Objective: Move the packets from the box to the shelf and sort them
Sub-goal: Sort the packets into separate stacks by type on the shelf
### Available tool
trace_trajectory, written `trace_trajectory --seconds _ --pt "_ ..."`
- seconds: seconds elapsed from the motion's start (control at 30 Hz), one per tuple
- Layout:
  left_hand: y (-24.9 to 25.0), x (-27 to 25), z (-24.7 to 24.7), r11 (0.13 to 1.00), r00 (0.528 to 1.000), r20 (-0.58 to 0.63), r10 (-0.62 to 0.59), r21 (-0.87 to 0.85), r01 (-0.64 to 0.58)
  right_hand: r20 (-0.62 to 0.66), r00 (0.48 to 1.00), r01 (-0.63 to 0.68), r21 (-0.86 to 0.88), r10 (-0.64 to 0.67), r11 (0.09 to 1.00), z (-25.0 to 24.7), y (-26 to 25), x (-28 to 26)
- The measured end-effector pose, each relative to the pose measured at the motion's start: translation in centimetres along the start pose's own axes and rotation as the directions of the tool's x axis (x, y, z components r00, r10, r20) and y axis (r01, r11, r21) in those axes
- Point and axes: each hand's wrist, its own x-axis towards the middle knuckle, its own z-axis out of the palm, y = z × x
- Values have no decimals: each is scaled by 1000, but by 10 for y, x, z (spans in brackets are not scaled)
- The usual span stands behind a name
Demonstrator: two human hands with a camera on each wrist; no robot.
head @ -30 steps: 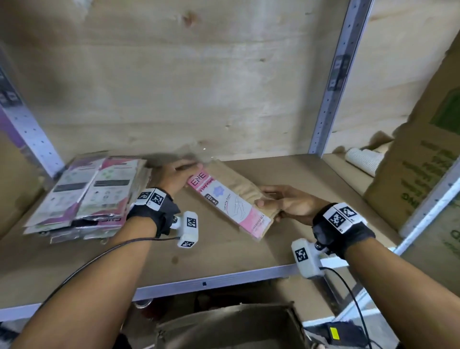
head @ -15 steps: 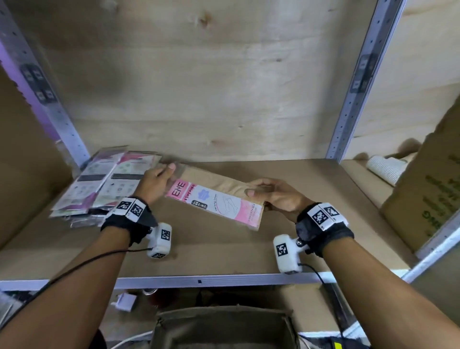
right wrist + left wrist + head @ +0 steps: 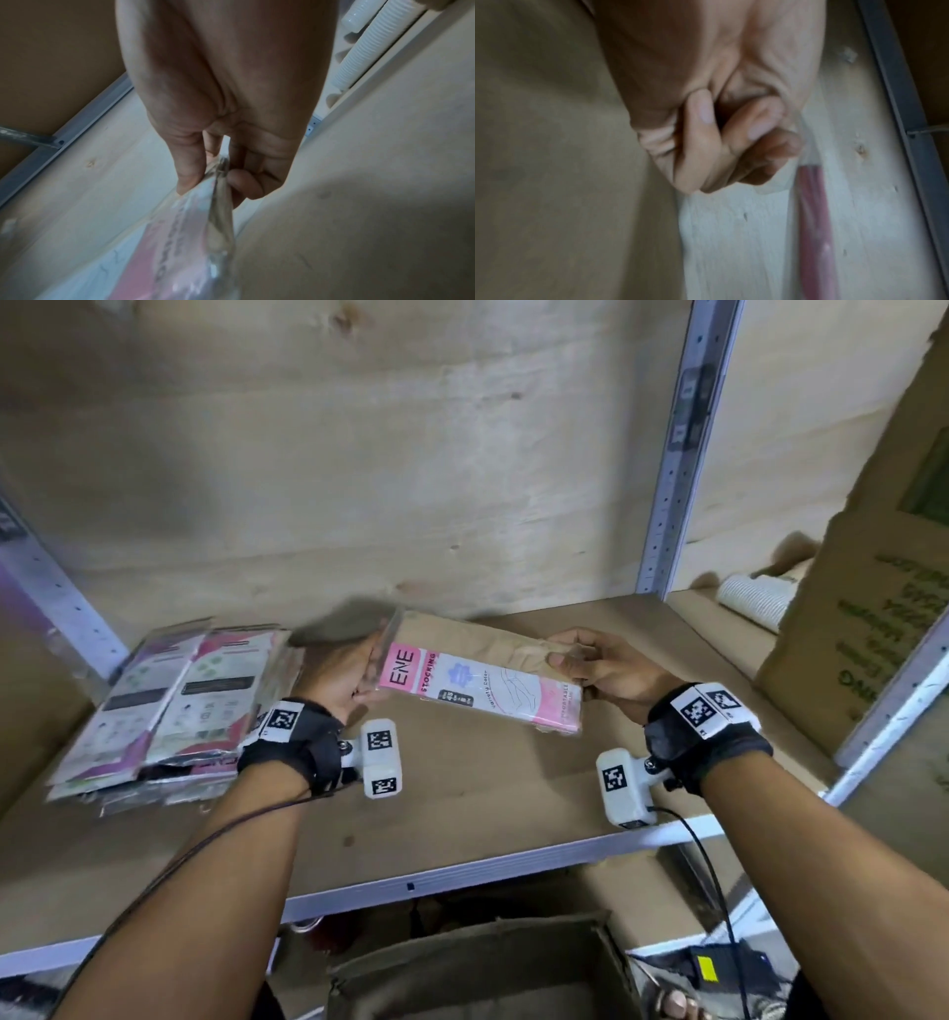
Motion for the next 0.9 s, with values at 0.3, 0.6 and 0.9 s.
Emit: trace_trajectory --seconds 0.3,0.6,0.9 --pt "-6 -3 18 927 995 -15 -97 -366 85 -76 996 -31 139 42 990 -15 8 -6" --pt "-11 -27 71 988 965 218 -144 -30 154 -108 968 -158 430 225 889 20 3 6" --pt "-2 -28 79 995 992 86 -93 51 89 -114 950 -268 172 289 948 35 15 23"
